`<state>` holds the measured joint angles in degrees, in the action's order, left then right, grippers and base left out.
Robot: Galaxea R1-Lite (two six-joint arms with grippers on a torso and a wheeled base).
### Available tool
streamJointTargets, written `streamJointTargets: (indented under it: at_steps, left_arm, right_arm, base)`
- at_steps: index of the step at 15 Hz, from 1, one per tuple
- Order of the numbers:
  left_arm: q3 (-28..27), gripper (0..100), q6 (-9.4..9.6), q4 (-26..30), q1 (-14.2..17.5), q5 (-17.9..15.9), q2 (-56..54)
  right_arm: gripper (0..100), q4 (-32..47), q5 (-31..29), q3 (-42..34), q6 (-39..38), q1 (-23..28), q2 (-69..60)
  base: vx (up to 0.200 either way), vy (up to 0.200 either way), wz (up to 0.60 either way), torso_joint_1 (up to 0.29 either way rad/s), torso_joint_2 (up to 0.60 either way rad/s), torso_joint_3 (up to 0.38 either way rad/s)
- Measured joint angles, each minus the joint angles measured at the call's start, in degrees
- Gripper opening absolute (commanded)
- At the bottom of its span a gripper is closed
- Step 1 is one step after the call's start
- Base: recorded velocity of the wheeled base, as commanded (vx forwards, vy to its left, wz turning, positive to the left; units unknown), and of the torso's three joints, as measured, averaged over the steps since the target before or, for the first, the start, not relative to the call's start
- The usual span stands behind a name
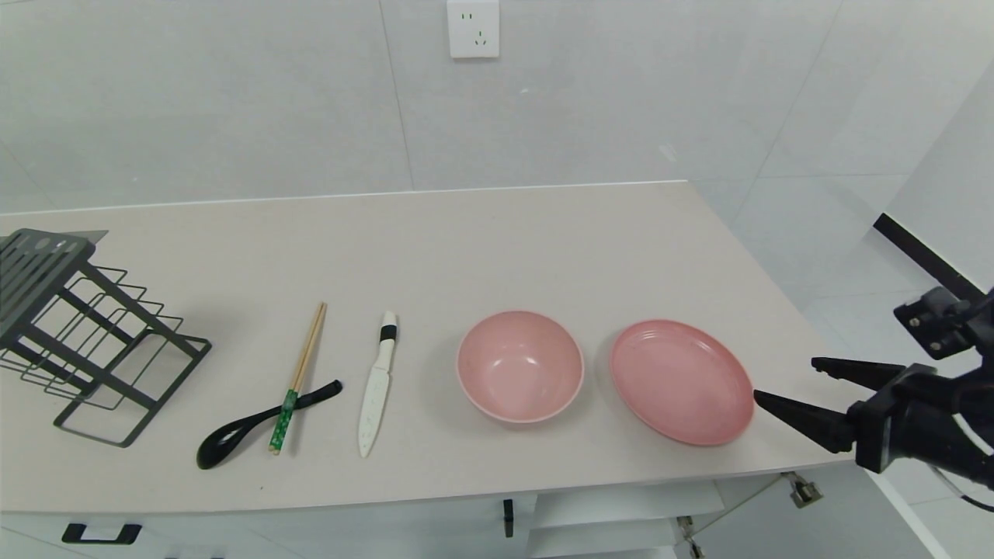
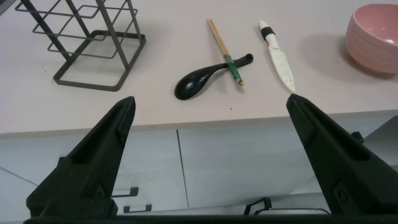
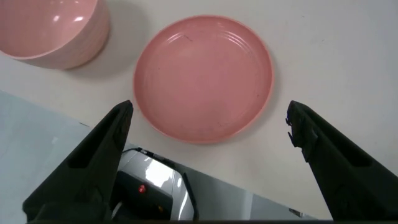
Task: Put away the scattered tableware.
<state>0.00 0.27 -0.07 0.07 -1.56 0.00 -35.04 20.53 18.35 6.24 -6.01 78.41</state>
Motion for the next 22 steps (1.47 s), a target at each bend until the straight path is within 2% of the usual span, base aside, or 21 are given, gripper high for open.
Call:
streamJointTargets:
  at_steps: [2, 4, 7, 17, 22]
  left_arm:
    - [0.00, 100, 0.00, 0.00, 0.00, -0.10, 0.00]
    - [0.00, 100, -0.02, 0.00, 0.00, -0.18, 0.00]
    - [0.00, 100, 0.00, 0.00, 0.00, -0.21, 0.00]
    - [0.00, 100, 0.00, 0.00, 0.00, -0.24, 0.00]
    - [0.00, 100, -0.02, 0.00, 0.00, -0.38, 0.00]
  right_arm:
    - [100, -4.23, -0.09, -0.16, 0.22, 0.00, 4.41]
    - [100, -11.72, -0.63, -0.51, 0.67, -0.10, 10.20]
    - [100, -19.61, -3.38, -0.55, 0.68, -0.38, 18.44]
    - [100, -21.13, -3.89, 3.84, -1.56, -0.55, 29.99]
    - [100, -28.55, -3.89, 3.95, -1.56, -1.04, 33.99]
  base:
    - [0.000, 0.000, 0.00, 0.000, 0.00, 0.000]
    - [0.000, 0.000, 0.00, 0.000, 0.00, 0.000]
    - [0.000, 0.000, 0.00, 0.000, 0.00, 0.000]
    - [0.000, 0.000, 0.00, 0.000, 0.00, 0.000]
    - [0.000, 0.000, 0.00, 0.000, 0.00, 0.000]
